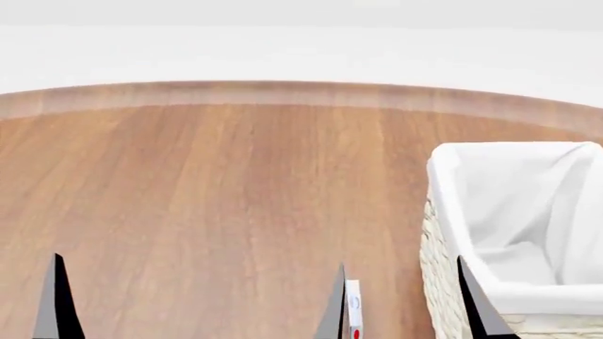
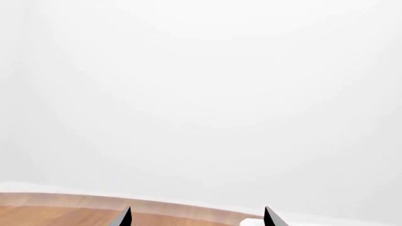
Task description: Pick up the cream cheese box, and put it in the basket.
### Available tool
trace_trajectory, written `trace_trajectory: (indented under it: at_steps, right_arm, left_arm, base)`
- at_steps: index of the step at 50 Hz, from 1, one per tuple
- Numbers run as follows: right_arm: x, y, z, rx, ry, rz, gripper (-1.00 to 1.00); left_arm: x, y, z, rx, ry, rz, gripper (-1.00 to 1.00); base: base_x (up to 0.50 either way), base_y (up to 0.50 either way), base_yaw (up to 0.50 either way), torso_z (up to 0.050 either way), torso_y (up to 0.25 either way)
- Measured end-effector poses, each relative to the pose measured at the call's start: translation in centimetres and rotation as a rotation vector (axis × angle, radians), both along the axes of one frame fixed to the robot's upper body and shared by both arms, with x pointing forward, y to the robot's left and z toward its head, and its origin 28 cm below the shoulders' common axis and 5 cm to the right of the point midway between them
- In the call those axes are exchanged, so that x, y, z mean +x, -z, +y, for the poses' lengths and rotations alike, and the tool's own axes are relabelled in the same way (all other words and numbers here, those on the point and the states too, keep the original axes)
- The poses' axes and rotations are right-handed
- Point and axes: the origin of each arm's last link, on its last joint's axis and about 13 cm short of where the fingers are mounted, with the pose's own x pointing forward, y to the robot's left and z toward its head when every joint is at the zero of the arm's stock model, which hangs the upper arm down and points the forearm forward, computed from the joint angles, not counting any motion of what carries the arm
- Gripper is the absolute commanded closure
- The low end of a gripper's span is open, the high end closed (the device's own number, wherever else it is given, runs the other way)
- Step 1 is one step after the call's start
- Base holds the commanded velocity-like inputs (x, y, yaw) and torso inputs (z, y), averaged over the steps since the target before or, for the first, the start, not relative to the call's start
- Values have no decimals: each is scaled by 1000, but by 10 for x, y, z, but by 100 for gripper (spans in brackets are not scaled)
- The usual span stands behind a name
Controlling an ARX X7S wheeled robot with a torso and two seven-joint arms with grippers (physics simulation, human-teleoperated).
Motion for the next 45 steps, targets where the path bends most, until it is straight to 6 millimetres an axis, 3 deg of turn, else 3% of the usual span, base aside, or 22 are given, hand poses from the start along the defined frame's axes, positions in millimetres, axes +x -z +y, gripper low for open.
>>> trace_trajectory:
  at_steps: [11,22,35,45]
  right_arm:
    - [3,-7,0,21,2,-1,-100]
    - [26,-44,3,18,-3,-40,-100]
    - [87,-92,13,32,-43,-44,-100]
    - [145,-104,24,41,-44,51,-100]
  left_arm:
    - [0,0,0,-2,-1,4,-100]
    - [-1,-1,1,-12,-2,11,-100]
    - [0,-4,3,-61,8,51,-100]
    - [0,-3,3,-64,16,76,-100]
  base:
    - [0,0,0,0,0]
    - [0,0,0,0,0]
    - [0,0,0,0,0]
    - [0,0,0,0,0]
